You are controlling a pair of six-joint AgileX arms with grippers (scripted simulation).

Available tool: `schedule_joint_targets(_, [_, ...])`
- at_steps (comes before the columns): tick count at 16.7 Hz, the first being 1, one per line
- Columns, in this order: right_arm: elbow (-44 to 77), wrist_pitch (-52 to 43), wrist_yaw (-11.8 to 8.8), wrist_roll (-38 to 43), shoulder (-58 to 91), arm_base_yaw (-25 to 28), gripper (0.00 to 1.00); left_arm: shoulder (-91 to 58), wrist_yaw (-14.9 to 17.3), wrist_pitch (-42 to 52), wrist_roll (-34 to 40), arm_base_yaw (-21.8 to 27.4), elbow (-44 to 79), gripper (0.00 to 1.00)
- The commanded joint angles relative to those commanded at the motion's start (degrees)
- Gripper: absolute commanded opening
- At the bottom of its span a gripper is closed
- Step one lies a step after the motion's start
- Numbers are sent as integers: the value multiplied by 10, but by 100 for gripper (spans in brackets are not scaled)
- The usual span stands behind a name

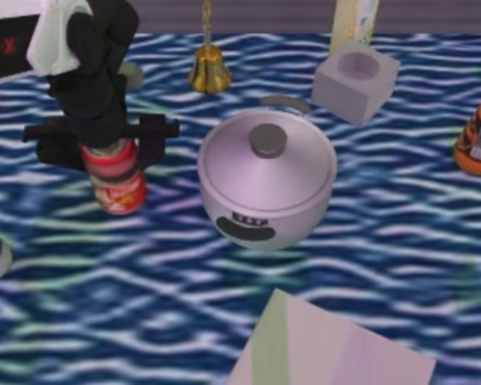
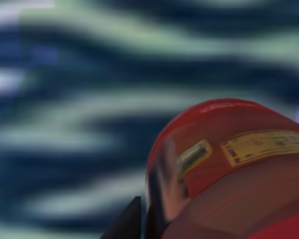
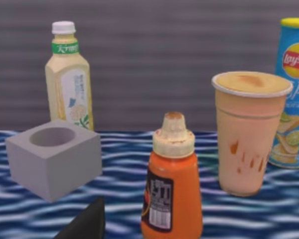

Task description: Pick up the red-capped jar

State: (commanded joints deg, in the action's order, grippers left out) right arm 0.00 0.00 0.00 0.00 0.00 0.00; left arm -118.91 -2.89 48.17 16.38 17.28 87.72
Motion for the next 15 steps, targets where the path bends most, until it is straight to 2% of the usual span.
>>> schedule_joint_targets(9, [0,0,0,0,0,0,100,0,0,0,0,0,0,98])
schedule_joint_targets(15, [0,0,0,0,0,0,100,0,0,0,0,0,0,100])
